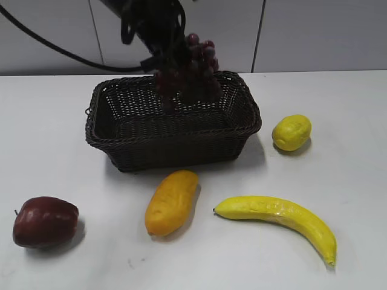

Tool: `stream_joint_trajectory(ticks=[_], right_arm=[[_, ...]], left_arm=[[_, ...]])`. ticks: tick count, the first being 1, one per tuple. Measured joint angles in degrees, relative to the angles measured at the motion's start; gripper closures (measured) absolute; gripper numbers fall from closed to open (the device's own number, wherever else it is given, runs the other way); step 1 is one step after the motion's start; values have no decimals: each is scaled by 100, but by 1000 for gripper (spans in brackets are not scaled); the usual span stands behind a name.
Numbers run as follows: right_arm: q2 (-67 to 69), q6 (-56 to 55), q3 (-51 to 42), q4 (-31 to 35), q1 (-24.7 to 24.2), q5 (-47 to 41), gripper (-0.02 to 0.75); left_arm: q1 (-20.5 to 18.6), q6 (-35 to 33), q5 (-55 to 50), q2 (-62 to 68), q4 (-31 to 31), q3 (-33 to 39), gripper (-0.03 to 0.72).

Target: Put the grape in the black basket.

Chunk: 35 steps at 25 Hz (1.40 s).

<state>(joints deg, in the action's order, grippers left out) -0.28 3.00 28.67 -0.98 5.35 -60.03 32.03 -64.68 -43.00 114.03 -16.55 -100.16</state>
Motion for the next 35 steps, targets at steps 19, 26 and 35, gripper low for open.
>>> stream_joint_trajectory(ticks=[19, 26, 35], right_arm=[[0, -5, 0, 0, 0, 0, 238], [0, -5, 0, 0, 0, 0, 238], [0, -5, 0, 0, 0, 0, 238]], left_arm=[[36, 240, -16, 1001, -436, -4, 169], [36, 931, -238, 478, -324, -120, 51], [-200, 3042, -987, -320, 946, -849, 65]])
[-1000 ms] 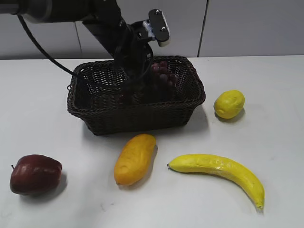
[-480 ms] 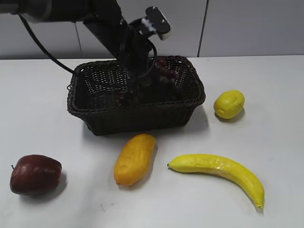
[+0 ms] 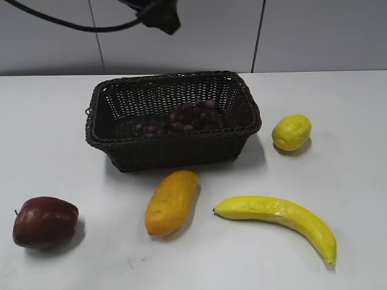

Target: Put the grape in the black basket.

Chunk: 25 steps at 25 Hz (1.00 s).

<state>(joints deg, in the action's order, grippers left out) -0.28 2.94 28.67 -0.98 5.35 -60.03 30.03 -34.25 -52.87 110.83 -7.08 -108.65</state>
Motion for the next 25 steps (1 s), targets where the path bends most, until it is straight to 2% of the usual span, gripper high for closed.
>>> stream_joint_trajectory(ticks=[7, 12, 16, 20, 23, 25], right_arm=[[0, 4, 0, 0, 0, 0, 238], [0, 4, 0, 0, 0, 0, 238], [0, 4, 0, 0, 0, 0, 238], [0, 4, 0, 0, 0, 0, 238], [0, 4, 0, 0, 0, 0, 238], [0, 4, 0, 0, 0, 0, 238]], left_arm=[[-1014, 1986, -1507, 0, 856, -653, 97], [-1896, 2617, -1674, 0, 911, -698, 100], [-2612, 2845, -1681, 0, 911, -648, 100], [-3235, 2889, -1676, -36, 870, -215, 100], [-3498, 2894, -1676, -293, 708, 523, 100], [-3541, 2894, -1676, -623, 708, 1157, 100]])
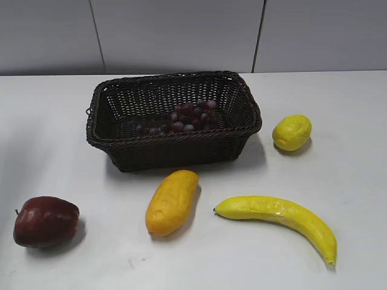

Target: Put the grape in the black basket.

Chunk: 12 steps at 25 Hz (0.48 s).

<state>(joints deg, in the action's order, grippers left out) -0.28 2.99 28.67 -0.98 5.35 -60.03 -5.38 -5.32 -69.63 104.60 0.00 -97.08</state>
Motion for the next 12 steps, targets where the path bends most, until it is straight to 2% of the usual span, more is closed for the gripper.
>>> stream_joint_trajectory(ticks=[7, 12], right_arm=[[0, 0, 0, 0, 0, 0, 238], [0, 0, 0, 0, 0, 0, 238]], left_arm=[[0, 0, -7, -1561, -38, 2187, 112], [0, -5, 35, -2885, -38, 3453, 116]])
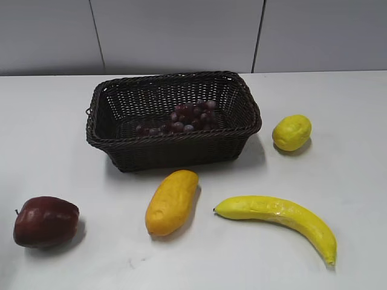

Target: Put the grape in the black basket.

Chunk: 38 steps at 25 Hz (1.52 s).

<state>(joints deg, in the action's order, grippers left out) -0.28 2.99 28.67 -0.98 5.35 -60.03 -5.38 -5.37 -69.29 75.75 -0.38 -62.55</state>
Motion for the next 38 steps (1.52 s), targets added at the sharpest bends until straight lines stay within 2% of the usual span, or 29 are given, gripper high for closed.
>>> stream_joint_trajectory(ticks=[8, 18, 22, 29, 38], right_arm=[[0, 0, 0, 0, 0, 0, 238], [0, 0, 0, 0, 0, 0, 238], [0, 0, 0, 0, 0, 0, 238], [0, 0, 0, 0, 0, 0, 238], [0, 0, 0, 0, 0, 0, 238]], left_arm=[[0, -22, 518, -2099, -6, 1714, 120], [0, -22, 788, -4560, -188, 2982, 123], [0, -22, 1017, -5502, -288, 3240, 123], [0, -22, 1094, -6782, -299, 3267, 140], [0, -22, 799, -7590, -312, 3421, 167]])
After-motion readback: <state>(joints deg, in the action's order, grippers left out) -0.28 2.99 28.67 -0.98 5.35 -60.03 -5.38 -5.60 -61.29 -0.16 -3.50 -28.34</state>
